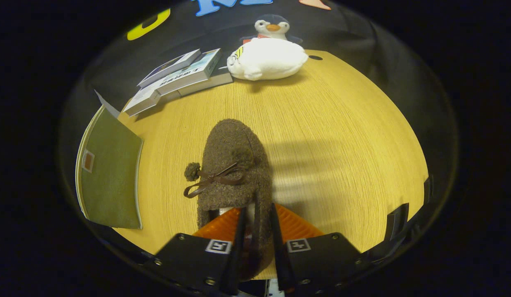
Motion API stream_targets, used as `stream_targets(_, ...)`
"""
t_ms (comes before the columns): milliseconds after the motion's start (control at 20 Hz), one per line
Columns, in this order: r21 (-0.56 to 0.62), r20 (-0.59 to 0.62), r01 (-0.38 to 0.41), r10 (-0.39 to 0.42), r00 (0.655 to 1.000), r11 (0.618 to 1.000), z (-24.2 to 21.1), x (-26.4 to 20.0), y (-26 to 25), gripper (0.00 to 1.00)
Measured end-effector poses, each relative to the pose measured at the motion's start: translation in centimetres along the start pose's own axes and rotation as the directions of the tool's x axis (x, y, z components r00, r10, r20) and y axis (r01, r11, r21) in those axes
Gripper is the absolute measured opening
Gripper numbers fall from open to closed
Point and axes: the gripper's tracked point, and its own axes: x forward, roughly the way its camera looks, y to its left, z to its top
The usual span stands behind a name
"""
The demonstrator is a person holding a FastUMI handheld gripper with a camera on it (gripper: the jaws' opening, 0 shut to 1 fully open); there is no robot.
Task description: Open the storage box then place both shoes into the box .Put the left shoe in first, then the right shoe, with the right side of both shoes facing outward in a uniform manner.
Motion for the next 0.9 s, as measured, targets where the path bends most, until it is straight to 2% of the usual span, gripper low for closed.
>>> stream_targets(50, 0.031, -0.018, -0.008, 0.009, 1.000, 0.999, -0.2, -0.1, 0.3, 0.03)
stream_targets(300, 0.126, -0.028, -0.060, 0.064, 0.998, 0.990, -0.6, -0.8, 0.8, 0.03)
stream_targets(550, 0.184, 0.019, -0.129, 0.127, 0.992, 0.975, 0.9, -2.4, 2.6, 0.03)
stream_targets(900, 0.186, 0.089, -0.198, 0.184, 0.979, 0.962, 3.7, -6.8, 6.4, 0.03)
